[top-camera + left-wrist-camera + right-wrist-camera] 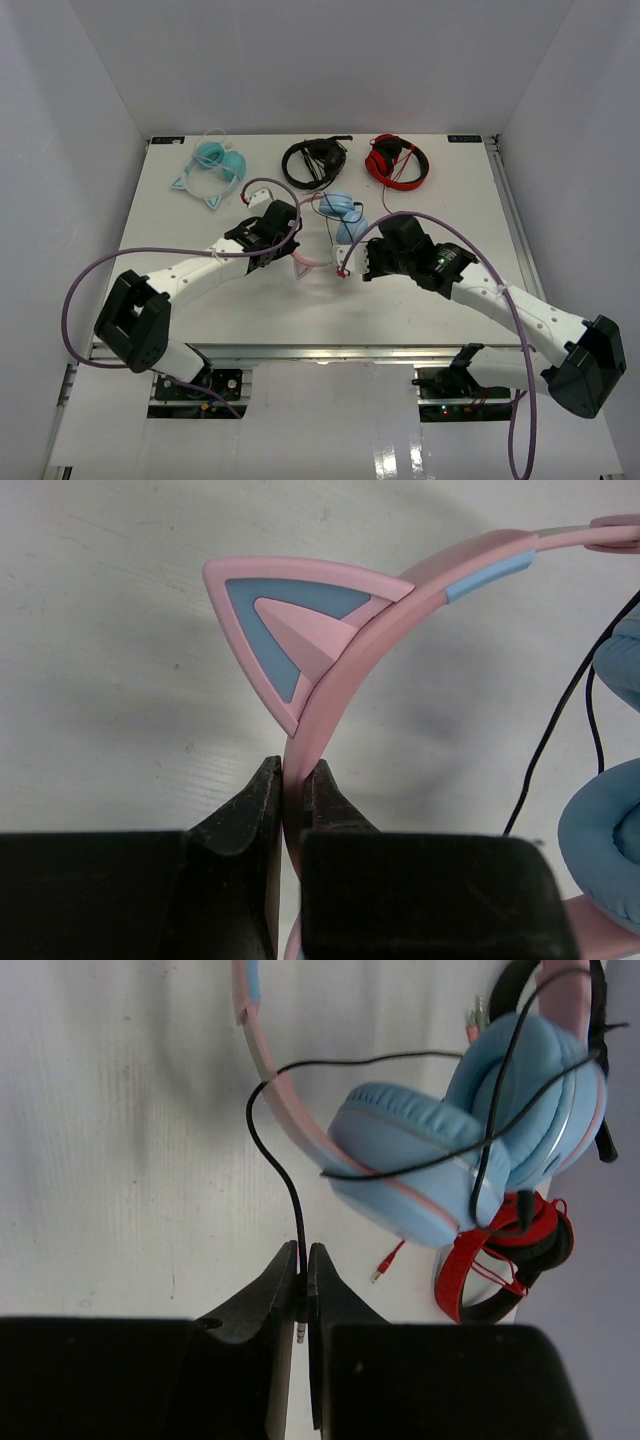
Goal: Wrap the headphones
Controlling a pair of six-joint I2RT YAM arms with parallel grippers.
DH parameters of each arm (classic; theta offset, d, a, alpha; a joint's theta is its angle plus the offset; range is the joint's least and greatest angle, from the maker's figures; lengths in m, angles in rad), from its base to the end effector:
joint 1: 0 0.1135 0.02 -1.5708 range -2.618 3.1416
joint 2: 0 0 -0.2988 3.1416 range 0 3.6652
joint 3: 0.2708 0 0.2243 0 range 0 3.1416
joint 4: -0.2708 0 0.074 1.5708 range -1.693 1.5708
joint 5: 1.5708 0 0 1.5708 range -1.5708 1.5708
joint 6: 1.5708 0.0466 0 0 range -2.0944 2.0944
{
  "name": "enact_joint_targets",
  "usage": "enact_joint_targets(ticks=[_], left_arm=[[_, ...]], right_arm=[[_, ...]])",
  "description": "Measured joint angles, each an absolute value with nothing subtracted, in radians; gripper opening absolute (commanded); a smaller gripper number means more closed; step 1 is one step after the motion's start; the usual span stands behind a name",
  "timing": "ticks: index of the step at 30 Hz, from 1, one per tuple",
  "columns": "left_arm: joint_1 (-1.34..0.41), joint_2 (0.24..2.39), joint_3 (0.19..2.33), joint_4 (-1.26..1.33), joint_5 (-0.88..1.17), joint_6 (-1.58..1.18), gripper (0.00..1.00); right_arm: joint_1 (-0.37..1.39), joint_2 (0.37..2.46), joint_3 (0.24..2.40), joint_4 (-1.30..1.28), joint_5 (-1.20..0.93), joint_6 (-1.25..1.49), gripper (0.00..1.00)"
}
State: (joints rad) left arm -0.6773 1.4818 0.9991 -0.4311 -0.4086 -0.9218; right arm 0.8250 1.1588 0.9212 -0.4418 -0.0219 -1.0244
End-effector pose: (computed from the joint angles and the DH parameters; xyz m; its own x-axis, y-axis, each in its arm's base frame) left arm 0.2329 -0.1636 0.2715 -0.6805 -0.3910 -0.6198 -0.2583 0.9195 -0.2964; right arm 0.1474 0.1611 0.3190 0.4158 -0.8088 -0.4160 -0.7519 -0.0483 -0.6575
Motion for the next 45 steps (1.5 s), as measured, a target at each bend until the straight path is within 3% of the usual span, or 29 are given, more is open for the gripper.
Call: enact_joint_targets(ticks=[12,15,16,18,20,21,29,32,38,45], left_arm=[[-0.684,1.672,1.019,-0.466,-0.299,-0.747,0.00],[-0.684,1.701,1.036,-0.469,-0.297,-0.726,0.03],[-0.684,1.707,1.043,-0.468,-0.297,-0.721,0.10],[-0.683,1.713,1.057,-0.469,-0.296,-0.713,0.36],[-0.683,1.713,1.063,-0.466,-0.293,-0.709,0.59],[-0.683,1.713,1.063,-0.464,-0.288,-0.708,0.66],[-0.685,1.643,1.063,-0.465,-0.267,-0.683,0.94],[-0.684,1.563,1.063,-0.466,-0.262,-0.660,0.98],[-0.683,1.342,1.040,-0.441,-0.192,-0.553,0.98],[-0.683,0.887,0.790,-0.333,-0.018,-0.347,0.98]], right_arm=[[0.902,1.406,0.922,-0.335,0.053,-0.977,0.08],[0.902,1.451,0.923,-0.298,0.071,-0.959,0.19],[0.903,1.458,0.924,-0.287,0.077,-0.952,0.25],[0.903,1.467,0.929,-0.273,0.083,-0.941,0.46],[0.901,1.472,0.930,-0.260,0.087,-0.933,0.60],[0.898,1.472,0.931,-0.258,0.084,-0.929,0.68],[0.849,1.322,0.931,-0.331,-0.016,-0.924,0.96],[0.799,1.202,0.932,-0.368,-0.078,-0.919,0.90],[0.602,1.019,0.920,-0.390,-0.197,-0.818,0.90],[0.252,0.839,0.747,-0.319,-0.196,-0.451,0.90]])
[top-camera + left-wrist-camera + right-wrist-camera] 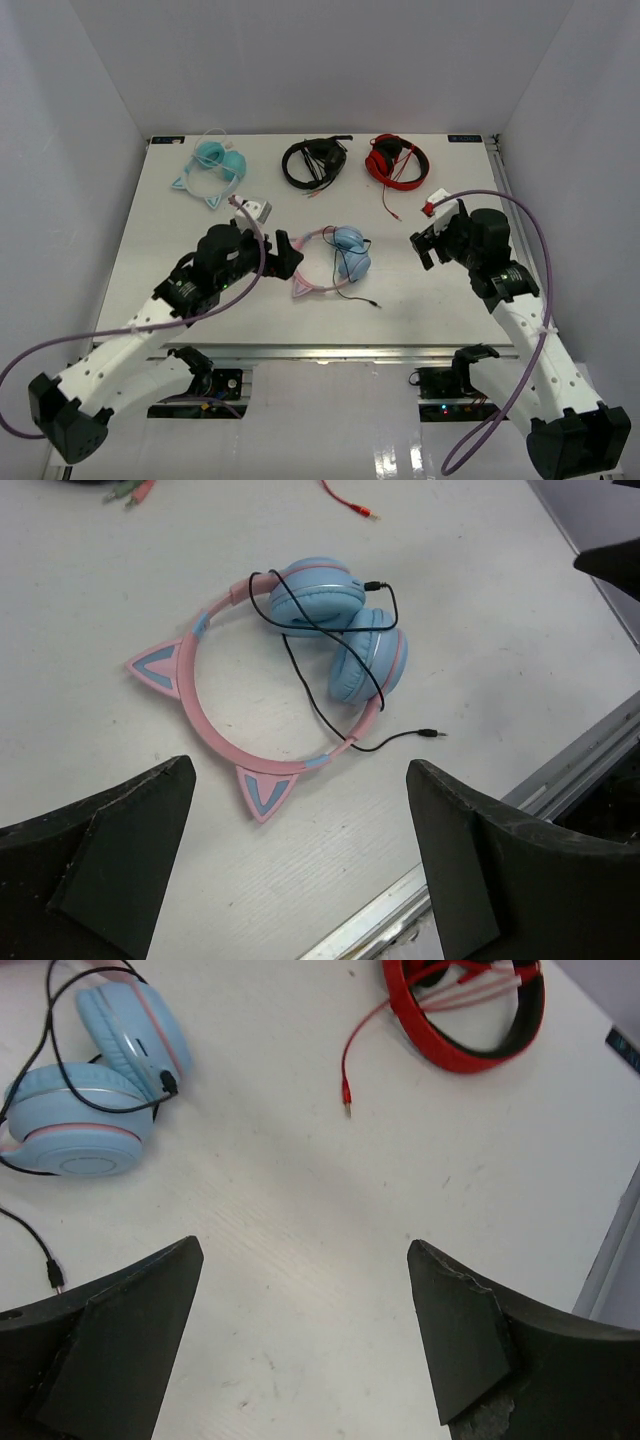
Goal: Wrap the headphones
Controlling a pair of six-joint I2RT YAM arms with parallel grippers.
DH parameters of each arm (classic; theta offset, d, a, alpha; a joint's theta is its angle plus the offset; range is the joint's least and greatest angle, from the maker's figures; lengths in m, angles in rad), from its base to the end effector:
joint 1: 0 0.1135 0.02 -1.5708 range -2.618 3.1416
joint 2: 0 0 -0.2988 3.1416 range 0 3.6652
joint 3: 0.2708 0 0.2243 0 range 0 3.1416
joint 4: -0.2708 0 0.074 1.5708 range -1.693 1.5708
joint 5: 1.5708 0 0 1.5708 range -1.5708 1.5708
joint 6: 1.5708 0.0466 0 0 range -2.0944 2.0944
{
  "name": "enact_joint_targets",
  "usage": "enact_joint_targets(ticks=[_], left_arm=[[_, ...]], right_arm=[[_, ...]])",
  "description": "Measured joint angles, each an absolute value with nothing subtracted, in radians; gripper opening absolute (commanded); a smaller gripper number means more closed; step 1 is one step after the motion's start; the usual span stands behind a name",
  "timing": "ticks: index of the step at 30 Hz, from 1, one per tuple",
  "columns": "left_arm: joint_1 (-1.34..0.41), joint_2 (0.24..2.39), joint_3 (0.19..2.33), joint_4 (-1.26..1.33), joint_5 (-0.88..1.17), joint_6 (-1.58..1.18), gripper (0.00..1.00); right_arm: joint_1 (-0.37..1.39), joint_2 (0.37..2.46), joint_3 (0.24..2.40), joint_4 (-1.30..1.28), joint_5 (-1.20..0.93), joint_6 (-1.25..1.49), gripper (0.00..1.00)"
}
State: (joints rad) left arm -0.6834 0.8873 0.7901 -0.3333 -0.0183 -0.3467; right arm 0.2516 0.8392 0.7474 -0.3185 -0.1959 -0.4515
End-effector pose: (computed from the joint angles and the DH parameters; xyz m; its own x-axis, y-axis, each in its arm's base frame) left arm 0.1260 -0.1015 0.3336 -0.5145 -0.0192 -0.8573 0.4717 0.8286 -0.3016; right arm 0.1439 0.0463 0.3280 -0.1656 -0.4845 -0.8590 -0.5438 0.7715 -0.3302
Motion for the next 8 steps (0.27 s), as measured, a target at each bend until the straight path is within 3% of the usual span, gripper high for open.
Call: enact_joint_targets(ticks=[8], left_arm=[[-0.684,0.570,0.625,-0.336,0.009,-0.243,0.98]], right_arm=[[0.177,0.734,0.673,-0.277,-0.015,-0.157,0.90]])
